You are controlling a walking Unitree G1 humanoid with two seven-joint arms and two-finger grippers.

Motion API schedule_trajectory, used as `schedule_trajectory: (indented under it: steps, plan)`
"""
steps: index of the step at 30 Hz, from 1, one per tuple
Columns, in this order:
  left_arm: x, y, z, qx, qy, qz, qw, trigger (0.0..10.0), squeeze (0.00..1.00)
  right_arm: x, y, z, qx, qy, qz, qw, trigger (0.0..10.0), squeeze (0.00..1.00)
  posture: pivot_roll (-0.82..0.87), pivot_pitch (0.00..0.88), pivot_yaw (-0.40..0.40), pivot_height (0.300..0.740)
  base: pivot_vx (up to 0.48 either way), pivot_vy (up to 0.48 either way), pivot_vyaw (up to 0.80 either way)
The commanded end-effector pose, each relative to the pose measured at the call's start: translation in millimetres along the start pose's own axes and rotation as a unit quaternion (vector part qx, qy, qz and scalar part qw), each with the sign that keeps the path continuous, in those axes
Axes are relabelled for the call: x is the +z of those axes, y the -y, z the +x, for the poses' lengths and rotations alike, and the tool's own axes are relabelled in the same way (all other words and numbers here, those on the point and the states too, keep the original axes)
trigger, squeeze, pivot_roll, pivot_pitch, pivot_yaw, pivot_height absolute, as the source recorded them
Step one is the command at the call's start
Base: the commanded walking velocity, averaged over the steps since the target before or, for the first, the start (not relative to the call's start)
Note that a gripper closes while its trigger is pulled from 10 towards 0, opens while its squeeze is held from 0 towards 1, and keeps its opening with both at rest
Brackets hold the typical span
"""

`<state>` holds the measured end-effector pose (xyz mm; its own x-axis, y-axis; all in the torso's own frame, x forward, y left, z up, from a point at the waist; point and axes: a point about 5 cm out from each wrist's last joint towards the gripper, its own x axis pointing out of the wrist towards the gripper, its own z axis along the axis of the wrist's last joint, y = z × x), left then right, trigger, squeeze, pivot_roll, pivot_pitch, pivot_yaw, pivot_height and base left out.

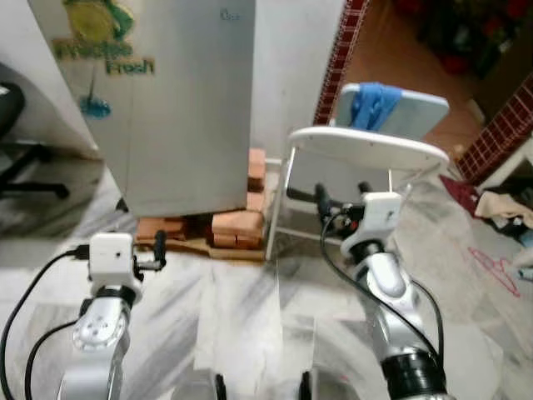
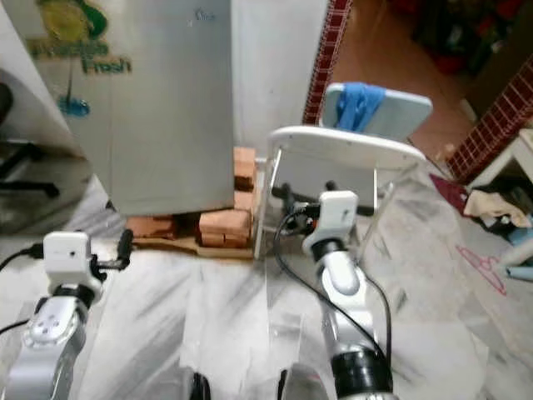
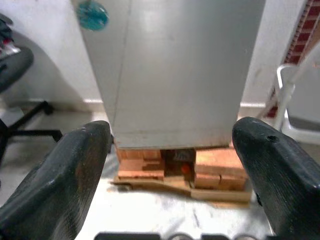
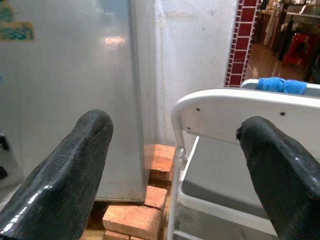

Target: Restocking fridge

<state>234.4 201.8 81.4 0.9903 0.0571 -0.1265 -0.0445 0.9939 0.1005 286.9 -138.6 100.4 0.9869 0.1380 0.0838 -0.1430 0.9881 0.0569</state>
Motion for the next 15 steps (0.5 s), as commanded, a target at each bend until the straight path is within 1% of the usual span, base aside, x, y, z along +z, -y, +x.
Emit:
schedule_trajectory:
  steps: [1,11,13,15]
  plan:
    - [-3.1,5.6,-0.9,-0.008,-0.005,-0.002,1.000,10.0,0.00,-0.3,7.2,-2.0,-0.011,0.000,-0.009,1.000,10.0,0.00,0.01,0.056,-0.020,0.740,0.000,0.480,0.00]
    - [-2.1,10.4,0.2,-0.011,-0.001,-0.011,1.000,10.0,0.00,2.3,13.5,-1.7,-0.025,0.004,-0.018,1.000,10.0,0.00,0.00,0.061,-0.026,0.740,0.000,0.480,0.00]
    - [-0.2,10.6,-0.3,-0.010,0.007,-0.002,1.000,10.0,0.00,2.3,13.5,-1.8,-0.025,0.005,-0.019,0.999,10.0,0.00,0.00,0.061,-0.025,0.740,0.000,0.000,0.00]
    - [0.5,11.6,-0.6,-0.013,0.011,-0.005,1.000,10.0,0.00,2.3,13.6,-1.8,-0.025,0.005,-0.019,0.999,10.0,0.00,0.00,0.062,-0.025,0.740,0.000,0.000,0.00]
